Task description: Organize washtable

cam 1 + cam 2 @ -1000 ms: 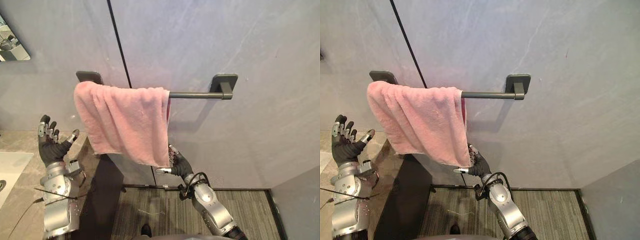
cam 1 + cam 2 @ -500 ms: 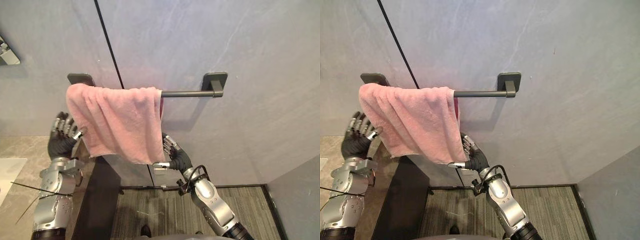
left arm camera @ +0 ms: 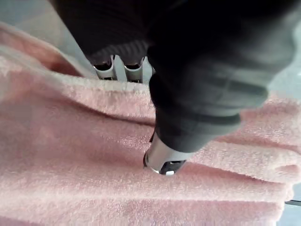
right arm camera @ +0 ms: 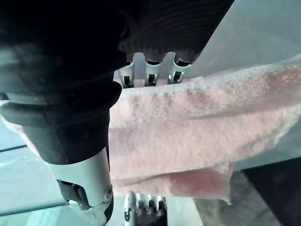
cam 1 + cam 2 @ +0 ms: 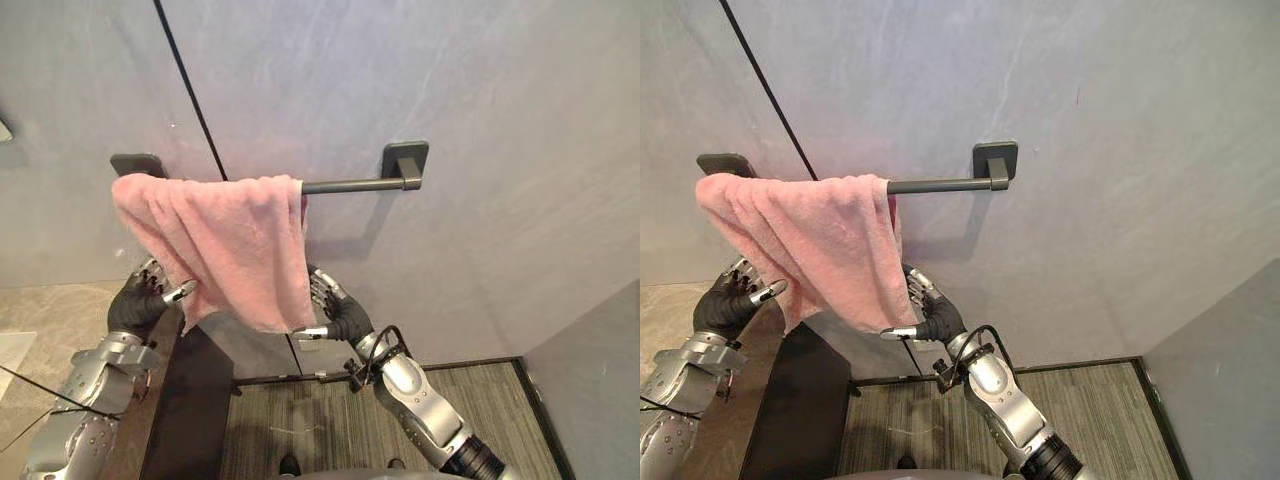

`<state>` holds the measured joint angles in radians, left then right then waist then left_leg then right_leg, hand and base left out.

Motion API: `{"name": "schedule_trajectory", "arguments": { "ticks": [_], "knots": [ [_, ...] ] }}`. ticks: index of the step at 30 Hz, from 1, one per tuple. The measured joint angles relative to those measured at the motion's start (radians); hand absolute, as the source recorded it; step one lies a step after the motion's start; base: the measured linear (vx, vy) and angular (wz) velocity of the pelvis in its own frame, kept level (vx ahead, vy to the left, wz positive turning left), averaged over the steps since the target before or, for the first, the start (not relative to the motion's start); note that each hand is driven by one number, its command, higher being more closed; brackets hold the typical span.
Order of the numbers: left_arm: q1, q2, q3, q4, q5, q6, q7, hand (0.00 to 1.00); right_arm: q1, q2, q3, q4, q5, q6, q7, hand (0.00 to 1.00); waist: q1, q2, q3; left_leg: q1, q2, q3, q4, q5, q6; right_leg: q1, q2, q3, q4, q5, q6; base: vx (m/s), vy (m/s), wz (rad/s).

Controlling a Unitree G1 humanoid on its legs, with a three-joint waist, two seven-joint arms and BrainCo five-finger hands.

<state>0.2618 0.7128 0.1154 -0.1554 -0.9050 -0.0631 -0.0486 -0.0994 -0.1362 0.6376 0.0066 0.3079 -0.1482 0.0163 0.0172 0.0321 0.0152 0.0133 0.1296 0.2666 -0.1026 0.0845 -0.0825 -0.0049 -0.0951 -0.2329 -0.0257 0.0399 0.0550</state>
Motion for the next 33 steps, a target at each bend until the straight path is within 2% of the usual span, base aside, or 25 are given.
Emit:
{"name": "schedule_trajectory", "arguments": {
  "ticks": [2,4,10,13,14,20,22,24,33],
  "knots": [
    [-0.023,-0.004,0.0,0.0,0.012,-0.003,0.027,1.0,-0.023,0.003,0.013,0.0,0.0,0.0,-0.007,0.0,0.003,0.0,-0.001,-0.001,0.001,-0.001,0.0,0.001,-0.001,0.0,0.001,-0.001,0.0,0.001,-0.001,0.0,0.0,0.0],
    [-0.056,-0.043,0.001,0.0,0.033,-0.018,0.071,1.0,-0.057,0.019,0.031,0.001,0.0,0.0,-0.019,0.0,0.006,0.002,-0.018,-0.005,0.003,-0.003,0.0,0.003,-0.003,-0.002,0.004,-0.003,-0.002,0.003,-0.002,0.0,0.0,0.0],
    [-0.123,-0.157,0.001,0.0,0.076,-0.026,0.116,1.0,-0.147,0.074,0.05,0.04,0.005,0.0,-0.035,0.0,0.027,0.002,-0.028,-0.014,0.009,-0.019,0.0,0.009,-0.011,-0.001,0.009,-0.014,-0.005,0.004,-0.004,0.01,-0.011,0.06],
    [-0.125,-0.176,0.004,0.0,0.094,-0.032,0.12,1.0,-0.169,0.096,0.054,0.078,0.006,0.001,-0.035,0.0,0.03,0.004,-0.028,-0.017,0.008,-0.023,0.0,0.012,-0.011,-0.001,0.009,-0.017,-0.005,0.004,-0.004,0.0,-0.001,0.06],
    [-0.127,-0.189,0.008,0.0,0.094,-0.034,0.124,1.0,-0.181,0.098,0.062,0.094,0.007,0.002,-0.035,1.0,0.031,0.004,-0.029,-0.017,0.008,-0.024,0.0,0.012,-0.011,0.0,0.008,-0.019,-0.005,0.004,-0.004,0.0,0.002,0.05],
    [-0.134,-0.251,0.01,-0.016,0.132,-0.036,0.141,1.0,-0.223,0.114,0.068,0.171,0.004,0.007,-0.04,1.0,0.035,0.007,-0.027,-0.025,0.008,-0.048,-0.001,0.02,-0.012,0.003,0.009,-0.044,-0.004,0.003,-0.005,-0.01,-0.001,0.1],
    [-0.134,-0.276,0.011,-0.046,0.136,-0.037,0.141,1.0,-0.228,0.115,0.057,0.176,-0.003,0.023,-0.046,1.0,0.052,0.009,-0.027,-0.027,0.008,-0.053,-0.001,0.021,-0.012,0.003,0.009,-0.049,-0.003,0.003,-0.005,-0.01,0.0,0.07],
    [-0.134,-0.286,0.012,-0.049,0.137,-0.038,0.141,1.0,-0.228,0.118,0.05,0.176,-0.005,0.029,-0.055,1.0,0.052,0.012,-0.028,-0.03,0.007,-0.061,-0.001,0.021,-0.011,0.006,0.008,-0.057,-0.003,0.003,-0.006,0.0,0.002,0.13],
    [-0.13,-0.352,0.054,-0.059,0.194,-0.038,0.142,1.0,-0.156,0.082,-0.114,0.171,-0.044,0.044,-0.057,1.0,0.051,0.013,-0.028,-0.026,0.007,-0.073,-0.001,0.025,-0.012,0.017,0.008,-0.067,-0.004,0.001,-0.007,0.0,0.001,0.03]
  ]
}}
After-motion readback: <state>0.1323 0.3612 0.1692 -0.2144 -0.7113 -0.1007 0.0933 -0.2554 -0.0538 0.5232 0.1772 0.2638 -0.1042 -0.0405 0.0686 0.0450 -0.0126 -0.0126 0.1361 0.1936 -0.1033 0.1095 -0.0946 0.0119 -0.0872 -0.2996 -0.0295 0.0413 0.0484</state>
